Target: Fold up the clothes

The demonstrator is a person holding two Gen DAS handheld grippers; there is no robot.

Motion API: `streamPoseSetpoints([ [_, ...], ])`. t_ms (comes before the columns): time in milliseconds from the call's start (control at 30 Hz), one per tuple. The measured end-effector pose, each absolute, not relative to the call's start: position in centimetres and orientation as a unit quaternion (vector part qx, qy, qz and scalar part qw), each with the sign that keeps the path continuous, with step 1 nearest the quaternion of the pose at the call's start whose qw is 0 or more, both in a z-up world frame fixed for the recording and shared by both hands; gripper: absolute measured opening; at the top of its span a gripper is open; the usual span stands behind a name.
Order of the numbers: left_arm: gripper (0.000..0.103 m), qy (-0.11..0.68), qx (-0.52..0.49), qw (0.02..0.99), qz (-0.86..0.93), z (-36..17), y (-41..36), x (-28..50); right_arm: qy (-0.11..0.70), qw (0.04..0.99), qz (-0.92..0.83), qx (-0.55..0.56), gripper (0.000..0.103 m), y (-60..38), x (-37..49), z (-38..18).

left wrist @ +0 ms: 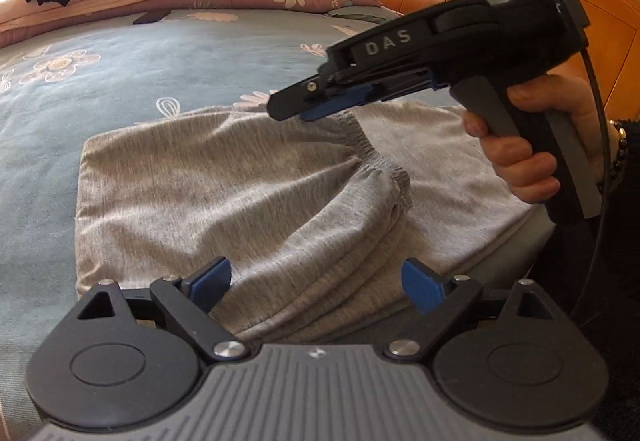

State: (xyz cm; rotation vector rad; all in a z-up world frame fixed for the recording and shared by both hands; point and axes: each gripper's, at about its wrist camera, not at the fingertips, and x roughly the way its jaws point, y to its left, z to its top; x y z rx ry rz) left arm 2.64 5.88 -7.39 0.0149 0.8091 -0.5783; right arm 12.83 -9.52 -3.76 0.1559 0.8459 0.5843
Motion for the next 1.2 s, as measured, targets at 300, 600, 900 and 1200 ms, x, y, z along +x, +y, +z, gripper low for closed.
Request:
streamPoseSetpoints([
  [300,0.094,0.361,0.019,0.897,-0.254,-5.3,8.2,0.3,0.376,0.887,0.259,0.074,0.041,-10.4,12.0,-2.8],
  [600,0.094,0.408,-0.036,0.893,-0.185,-7.3,11.5,1.7,0.410,0.863,0.285,0.077,0.045,-9.6,7.7,-4.8],
  [900,0.094,0.377,0.000,0.905,-0.199,-7.1,12.1,3.0,0.410,0.845,0.340,0.039,0.047,-4.4,11.1,-3.1],
  [1200,0.095,0.403,0.053,0.881,-0.243,-7.7,10.9,0.4,0.444,0.819,0.358,-0.062,0.046,5.4,15.7,-6.4],
])
